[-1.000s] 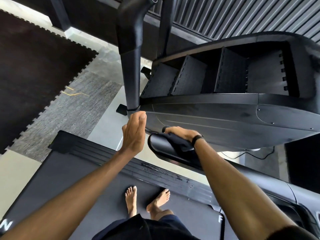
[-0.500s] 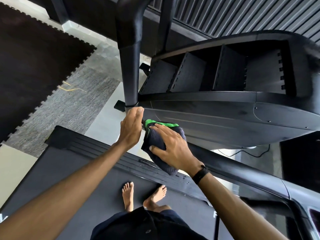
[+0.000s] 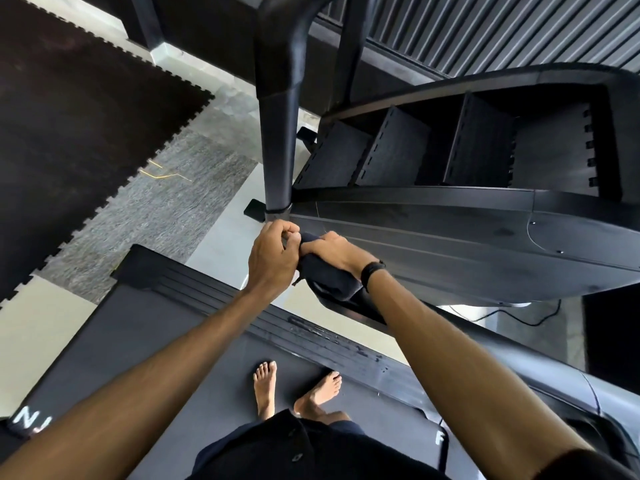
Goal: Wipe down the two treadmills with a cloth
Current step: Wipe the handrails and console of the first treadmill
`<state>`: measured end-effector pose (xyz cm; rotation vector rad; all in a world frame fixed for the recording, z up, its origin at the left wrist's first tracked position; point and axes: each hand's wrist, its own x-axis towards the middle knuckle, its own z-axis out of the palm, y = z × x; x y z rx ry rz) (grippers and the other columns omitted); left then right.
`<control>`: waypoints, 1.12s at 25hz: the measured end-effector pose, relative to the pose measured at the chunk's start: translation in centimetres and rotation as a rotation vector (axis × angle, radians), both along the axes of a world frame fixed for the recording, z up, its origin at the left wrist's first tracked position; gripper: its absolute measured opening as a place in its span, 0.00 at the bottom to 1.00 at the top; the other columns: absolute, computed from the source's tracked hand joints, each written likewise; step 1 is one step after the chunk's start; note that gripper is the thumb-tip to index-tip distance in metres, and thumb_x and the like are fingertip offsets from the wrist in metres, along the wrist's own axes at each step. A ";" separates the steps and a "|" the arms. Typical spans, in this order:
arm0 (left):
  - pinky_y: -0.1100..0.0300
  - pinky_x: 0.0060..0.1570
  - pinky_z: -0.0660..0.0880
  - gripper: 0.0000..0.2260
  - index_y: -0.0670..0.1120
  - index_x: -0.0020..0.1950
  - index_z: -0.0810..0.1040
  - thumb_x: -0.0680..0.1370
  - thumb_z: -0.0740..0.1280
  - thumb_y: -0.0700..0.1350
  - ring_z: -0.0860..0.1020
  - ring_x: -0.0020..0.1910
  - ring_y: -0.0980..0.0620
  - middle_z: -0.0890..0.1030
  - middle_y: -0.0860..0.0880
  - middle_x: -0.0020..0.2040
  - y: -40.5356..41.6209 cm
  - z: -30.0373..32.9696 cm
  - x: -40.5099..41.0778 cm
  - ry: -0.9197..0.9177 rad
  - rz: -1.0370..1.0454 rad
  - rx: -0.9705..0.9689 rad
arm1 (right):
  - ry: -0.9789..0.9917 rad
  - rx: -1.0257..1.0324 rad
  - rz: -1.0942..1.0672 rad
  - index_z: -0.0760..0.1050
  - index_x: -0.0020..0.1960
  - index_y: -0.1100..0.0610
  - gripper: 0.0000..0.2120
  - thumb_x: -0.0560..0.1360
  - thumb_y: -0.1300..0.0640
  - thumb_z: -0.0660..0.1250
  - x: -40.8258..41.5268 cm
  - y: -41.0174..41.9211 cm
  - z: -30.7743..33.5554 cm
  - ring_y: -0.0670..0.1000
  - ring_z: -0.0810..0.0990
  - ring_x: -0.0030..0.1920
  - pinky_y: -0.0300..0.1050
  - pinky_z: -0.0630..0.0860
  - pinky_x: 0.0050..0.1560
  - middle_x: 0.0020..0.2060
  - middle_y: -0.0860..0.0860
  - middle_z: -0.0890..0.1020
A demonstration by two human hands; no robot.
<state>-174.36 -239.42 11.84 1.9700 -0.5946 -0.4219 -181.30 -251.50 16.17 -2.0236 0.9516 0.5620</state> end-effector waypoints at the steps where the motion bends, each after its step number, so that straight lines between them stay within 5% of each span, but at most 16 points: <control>1: 0.54 0.48 0.74 0.04 0.46 0.48 0.79 0.78 0.65 0.42 0.76 0.46 0.51 0.81 0.47 0.49 0.1 0.1 -0.1 -0.040 0.007 0.021 | 0.011 0.032 0.069 0.79 0.55 0.54 0.20 0.72 0.40 0.65 -0.1 -0.5 0.0 0.59 0.78 0.57 0.53 0.74 0.61 0.56 0.57 0.80; 2: 0.53 0.47 0.74 0.04 0.46 0.47 0.79 0.78 0.65 0.40 0.76 0.44 0.51 0.81 0.48 0.48 0.1 0.2 -0.2 -0.070 0.010 0.035 | 0.022 0.036 0.134 0.78 0.56 0.52 0.12 0.78 0.47 0.63 -0.5 -1.1 0.0 0.58 0.76 0.58 0.50 0.71 0.61 0.57 0.57 0.79; 5: 0.53 0.44 0.76 0.03 0.46 0.46 0.80 0.77 0.67 0.41 0.78 0.42 0.50 0.81 0.51 0.43 -0.3 0.6 -0.3 -0.078 -0.009 0.029 | 0.021 0.030 0.141 0.76 0.56 0.50 0.10 0.83 0.55 0.57 -2.4 -2.8 -0.4 0.59 0.74 0.62 0.49 0.65 0.61 0.61 0.59 0.76; 13: 0.51 0.36 0.74 0.14 0.41 0.38 0.80 0.79 0.69 0.49 0.77 0.33 0.46 0.78 0.50 0.30 -1.7 2.0 -1.7 -0.075 -0.117 -0.040 | -0.033 -0.015 -0.116 0.79 0.40 0.48 0.12 0.77 0.45 0.62 -7.7 -3.0 0.8 0.62 0.77 0.59 0.55 0.72 0.63 0.57 0.61 0.79; 17: 0.56 0.28 0.60 0.25 0.44 0.28 0.62 0.82 0.64 0.51 0.63 0.25 0.51 0.64 0.52 0.23 -1.8 3.6 -2.2 -0.075 -0.114 -0.066 | 0.037 -0.210 -0.220 0.77 0.59 0.56 0.23 0.76 0.39 0.60 -8.8 -1.3 1.0 0.62 0.77 0.58 0.53 0.72 0.58 0.57 0.58 0.79; 21: 0.57 0.29 0.59 0.26 0.46 0.27 0.58 0.79 0.66 0.51 0.62 0.25 0.51 0.62 0.53 0.23 -1.4 4.2 -2.6 -0.027 -0.083 -0.007 | -0.057 -0.439 -0.086 0.74 0.56 0.55 0.18 0.79 0.42 0.56 -6.6 2.7 1.8 0.61 0.79 0.54 0.54 0.68 0.53 0.52 0.56 0.82; 28: 0.62 0.30 0.62 0.21 0.47 0.30 0.65 0.77 0.68 0.55 0.68 0.27 0.55 0.68 0.55 0.25 -0.5 4.3 -2.7 -0.149 -0.075 0.012 | -0.033 -0.178 -0.030 0.72 0.59 0.60 0.16 0.82 0.48 0.55 -2.0 1.6 1.4 0.62 0.77 0.59 0.56 0.71 0.59 0.59 0.59 0.79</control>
